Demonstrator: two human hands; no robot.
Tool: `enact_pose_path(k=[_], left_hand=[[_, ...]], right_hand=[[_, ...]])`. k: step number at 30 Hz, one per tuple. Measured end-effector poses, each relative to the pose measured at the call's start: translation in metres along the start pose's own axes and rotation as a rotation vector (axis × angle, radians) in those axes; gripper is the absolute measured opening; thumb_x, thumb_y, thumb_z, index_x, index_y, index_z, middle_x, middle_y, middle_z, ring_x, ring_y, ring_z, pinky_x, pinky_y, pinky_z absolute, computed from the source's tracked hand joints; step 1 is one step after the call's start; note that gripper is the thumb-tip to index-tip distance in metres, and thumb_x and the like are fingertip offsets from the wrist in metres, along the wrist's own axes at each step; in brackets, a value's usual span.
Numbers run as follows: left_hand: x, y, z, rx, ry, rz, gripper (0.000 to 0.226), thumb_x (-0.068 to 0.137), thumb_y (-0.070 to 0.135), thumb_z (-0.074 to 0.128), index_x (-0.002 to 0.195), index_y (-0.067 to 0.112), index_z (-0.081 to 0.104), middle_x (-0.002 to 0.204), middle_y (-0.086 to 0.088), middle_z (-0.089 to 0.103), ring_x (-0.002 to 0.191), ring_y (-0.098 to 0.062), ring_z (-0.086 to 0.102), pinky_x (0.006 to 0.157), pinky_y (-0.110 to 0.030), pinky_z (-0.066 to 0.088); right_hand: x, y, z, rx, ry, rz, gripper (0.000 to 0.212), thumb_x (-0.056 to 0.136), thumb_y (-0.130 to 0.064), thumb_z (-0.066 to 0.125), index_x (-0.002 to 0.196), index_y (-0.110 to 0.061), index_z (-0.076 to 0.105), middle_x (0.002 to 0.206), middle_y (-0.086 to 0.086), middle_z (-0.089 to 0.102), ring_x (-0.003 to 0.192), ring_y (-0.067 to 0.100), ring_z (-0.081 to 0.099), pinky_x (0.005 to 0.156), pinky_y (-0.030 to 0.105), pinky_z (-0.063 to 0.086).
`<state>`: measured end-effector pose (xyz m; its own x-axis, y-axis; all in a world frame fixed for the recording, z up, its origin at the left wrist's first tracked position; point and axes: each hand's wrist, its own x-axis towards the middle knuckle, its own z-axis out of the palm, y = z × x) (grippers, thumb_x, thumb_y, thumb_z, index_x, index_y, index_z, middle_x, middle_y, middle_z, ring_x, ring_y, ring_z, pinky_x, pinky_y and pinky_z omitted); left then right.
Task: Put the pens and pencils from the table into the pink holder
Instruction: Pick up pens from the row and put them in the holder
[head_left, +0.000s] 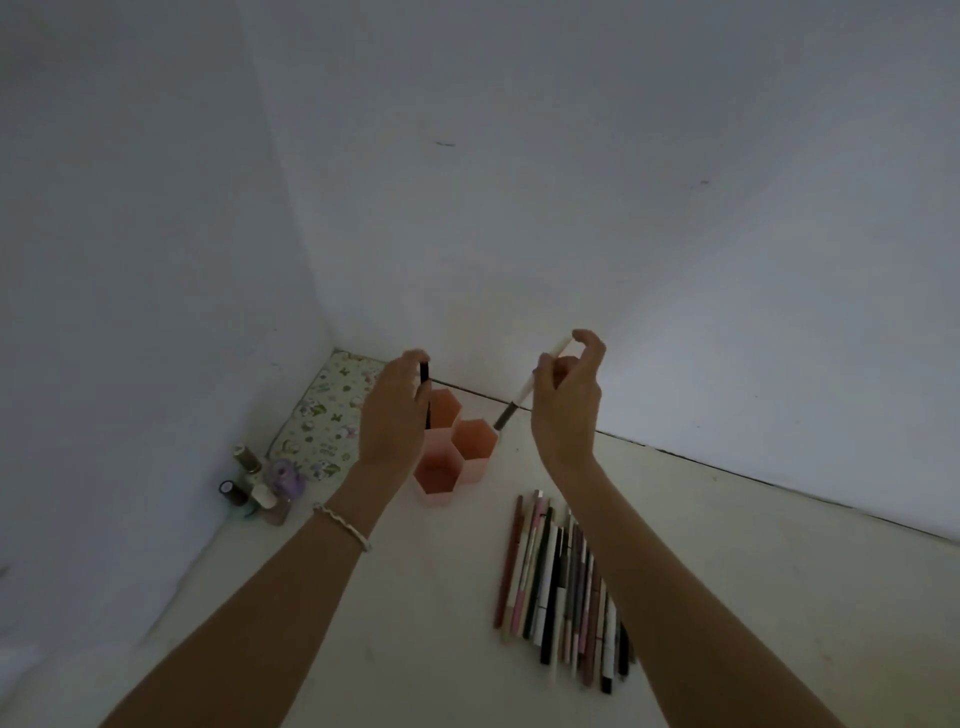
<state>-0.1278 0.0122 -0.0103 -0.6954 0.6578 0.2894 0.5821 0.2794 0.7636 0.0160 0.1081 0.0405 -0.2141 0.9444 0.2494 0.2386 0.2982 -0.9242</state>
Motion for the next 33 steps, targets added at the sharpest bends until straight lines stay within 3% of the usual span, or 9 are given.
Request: enact_pose_path(k=[4, 8, 10, 13, 16, 19, 22, 26, 33], left_hand=[[-0.001, -0.008, -0.006, 0.119, 0.101, 0.018, 0.025, 0.098, 0.018, 0.052, 0.119, 0.013, 0.064, 0.126, -0.005, 0.059, 0.123, -0.023, 0.047, 0.104, -0.030, 0.035], [0.004, 0.001, -0.026, 0.030, 0.227, 0.043, 0.027, 0.096, 0.005, 0.045, 0.116, 0.012, 0.061, 0.117, -0.004, 0.060, 0.107, -0.018, 0.056, 0.088, -0.028, 0.047], [0.004, 0.012, -0.032, -0.031, 0.241, 0.022, 0.025, 0.094, 0.002, 0.045, 0.110, 0.013, 0.061, 0.111, -0.002, 0.059, 0.095, -0.010, 0.056, 0.080, -0.017, 0.044], [-0.002, 0.038, -0.032, -0.123, 0.239, -0.011, 0.024, 0.088, -0.006, 0.045, 0.093, 0.014, 0.057, 0.097, 0.000, 0.056, 0.081, 0.005, 0.051, 0.072, -0.002, 0.037], [-0.015, 0.060, -0.017, -0.145, 0.082, -0.035, 0.023, 0.084, -0.003, 0.047, 0.082, 0.019, 0.054, 0.082, 0.008, 0.054, 0.070, 0.004, 0.054, 0.062, -0.009, 0.041], [-0.037, 0.073, 0.013, 0.152, -0.336, -0.003, 0.014, 0.092, 0.015, 0.048, 0.081, 0.016, 0.057, 0.079, 0.003, 0.060, 0.068, -0.008, 0.059, 0.072, -0.028, 0.050], [-0.079, 0.072, 0.050, 0.461, -0.669, 0.064, 0.024, 0.099, 0.025, 0.047, 0.086, 0.008, 0.057, 0.086, -0.007, 0.063, 0.073, -0.020, 0.062, 0.073, -0.031, 0.051], [-0.118, 0.054, 0.083, 0.482, -0.673, -0.170, 0.027, 0.102, 0.028, 0.039, 0.116, 0.011, 0.055, 0.118, -0.006, 0.061, 0.108, -0.023, 0.061, 0.090, -0.033, 0.048], [-0.124, 0.046, 0.088, 0.416, -0.637, -0.393, 0.019, 0.096, 0.015, 0.052, 0.115, 0.010, 0.051, 0.118, -0.008, 0.059, 0.107, -0.025, 0.060, 0.084, -0.033, 0.048]], right_hand=[[-0.008, -0.005, 0.025, 0.049, -0.078, -0.050, 0.026, 0.100, -0.017, 0.047, 0.121, -0.023, 0.034, 0.078, 0.005, 0.068, 0.064, 0.013, 0.066, 0.054, 0.020, 0.052], [-0.018, 0.003, 0.047, -0.066, -0.200, -0.093, 0.024, 0.099, -0.018, 0.047, 0.117, -0.027, 0.033, 0.076, -0.003, 0.066, 0.063, 0.013, 0.064, 0.057, 0.027, 0.052], [-0.022, 0.010, 0.052, -0.154, -0.283, -0.099, 0.018, 0.099, -0.019, 0.046, 0.114, -0.024, 0.037, 0.079, -0.002, 0.066, 0.064, 0.013, 0.064, 0.058, 0.029, 0.052], [-0.023, 0.014, 0.045, -0.233, -0.314, -0.091, 0.021, 0.099, -0.024, 0.045, 0.119, -0.019, 0.045, 0.093, 0.000, 0.068, 0.079, 0.015, 0.065, 0.072, 0.029, 0.052], [-0.018, 0.014, 0.026, -0.244, -0.211, -0.077, 0.023, 0.099, -0.024, 0.045, 0.121, -0.019, 0.047, 0.080, -0.011, 0.063, 0.070, 0.009, 0.062, 0.065, 0.024, 0.049], [-0.012, 0.019, 0.000, -0.251, -0.114, -0.039, 0.021, 0.098, -0.019, 0.046, 0.119, -0.017, 0.048, 0.070, -0.016, 0.057, 0.059, 0.001, 0.056, 0.055, 0.017, 0.042], [-0.015, 0.026, -0.024, -0.241, -0.105, 0.030, 0.022, 0.097, -0.013, 0.047, 0.118, -0.017, 0.048, 0.072, -0.006, 0.060, 0.057, 0.012, 0.057, 0.056, 0.033, 0.049], [-0.023, 0.038, -0.048, -0.274, -0.141, 0.071, 0.024, 0.095, -0.008, 0.045, 0.117, -0.017, 0.048, 0.079, 0.019, 0.065, 0.065, 0.034, 0.063, 0.059, 0.044, 0.053], [-0.029, 0.053, -0.066, -0.304, -0.204, 0.139, 0.026, 0.095, -0.006, 0.046, 0.118, -0.017, 0.050, 0.082, 0.020, 0.066, 0.073, 0.037, 0.065, 0.066, 0.047, 0.054]])
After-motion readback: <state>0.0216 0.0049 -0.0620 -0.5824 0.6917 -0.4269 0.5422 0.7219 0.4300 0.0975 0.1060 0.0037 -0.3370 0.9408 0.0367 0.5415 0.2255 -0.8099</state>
